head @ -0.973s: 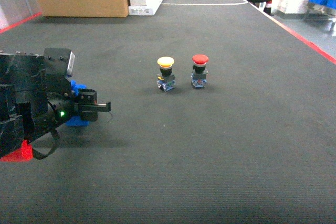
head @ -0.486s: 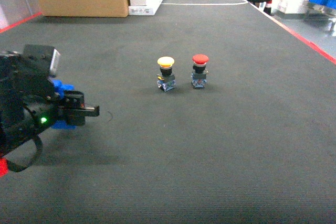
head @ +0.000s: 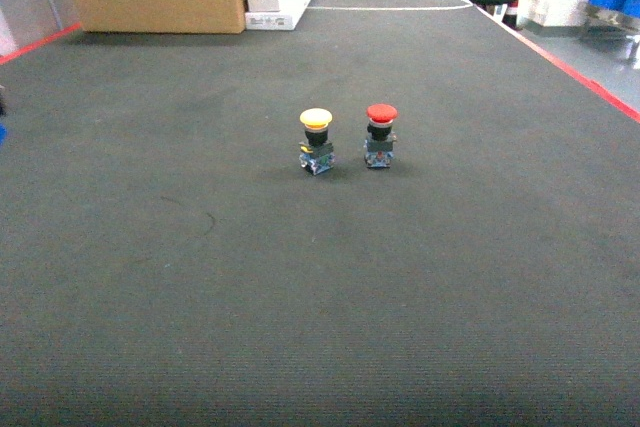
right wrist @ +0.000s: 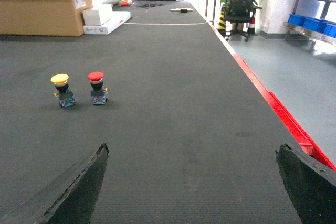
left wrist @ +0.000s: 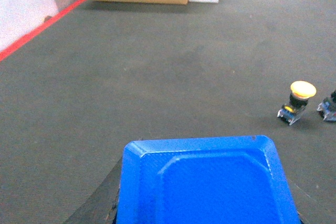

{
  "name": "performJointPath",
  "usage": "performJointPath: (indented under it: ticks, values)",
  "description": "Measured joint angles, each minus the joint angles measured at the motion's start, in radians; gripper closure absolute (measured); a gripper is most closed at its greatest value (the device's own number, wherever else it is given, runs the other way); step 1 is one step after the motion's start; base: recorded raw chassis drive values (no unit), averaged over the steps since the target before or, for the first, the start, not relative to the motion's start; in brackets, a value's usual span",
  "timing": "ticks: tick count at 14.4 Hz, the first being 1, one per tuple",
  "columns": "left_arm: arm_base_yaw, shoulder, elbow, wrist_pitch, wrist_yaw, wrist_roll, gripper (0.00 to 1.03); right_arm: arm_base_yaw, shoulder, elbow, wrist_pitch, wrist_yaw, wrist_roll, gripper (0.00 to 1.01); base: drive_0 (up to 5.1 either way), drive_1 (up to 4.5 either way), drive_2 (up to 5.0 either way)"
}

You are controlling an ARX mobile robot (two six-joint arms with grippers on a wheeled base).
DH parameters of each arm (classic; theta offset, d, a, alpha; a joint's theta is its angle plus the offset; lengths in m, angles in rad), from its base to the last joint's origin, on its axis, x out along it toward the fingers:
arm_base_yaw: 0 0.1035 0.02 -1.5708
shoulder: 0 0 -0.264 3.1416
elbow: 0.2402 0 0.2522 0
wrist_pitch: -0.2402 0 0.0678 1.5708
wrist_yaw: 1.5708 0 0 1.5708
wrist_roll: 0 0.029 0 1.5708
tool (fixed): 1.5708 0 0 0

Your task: Pick blue part to blue bin on bottom shelf

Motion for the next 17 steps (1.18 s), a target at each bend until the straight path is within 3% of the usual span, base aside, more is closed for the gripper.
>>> performJointPath:
  ticks: [1,2,14,17]
  values:
    - [-0.029,-0.111,-0.02,-0.05,-0.035,-0.005,0.59,0.0,0.0,0.0,0.0,0.0,0.0,0.03,0.0,0.0,0.0]
    - [-0.036,-0.169,-0.024,-0.045,-0.035,-0.005,0.59,0.0,0.0,0.0,0.0,0.0,0.0,0.03,0.0,0.0,0.0]
    - [-0.03,-0.159,-0.024,-0.051,-0.047,-0.006,0.59,0.0,0.0,0.0,0.0,0.0,0.0,0.03,0.0,0.0,0.0]
    - [-0.03,-0.157,-0.024,-0.051,-0.045,-0.006,0.59,0.0,0.0,0.0,0.0,0.0,0.0,0.03,-1.7,-2.4,4.2]
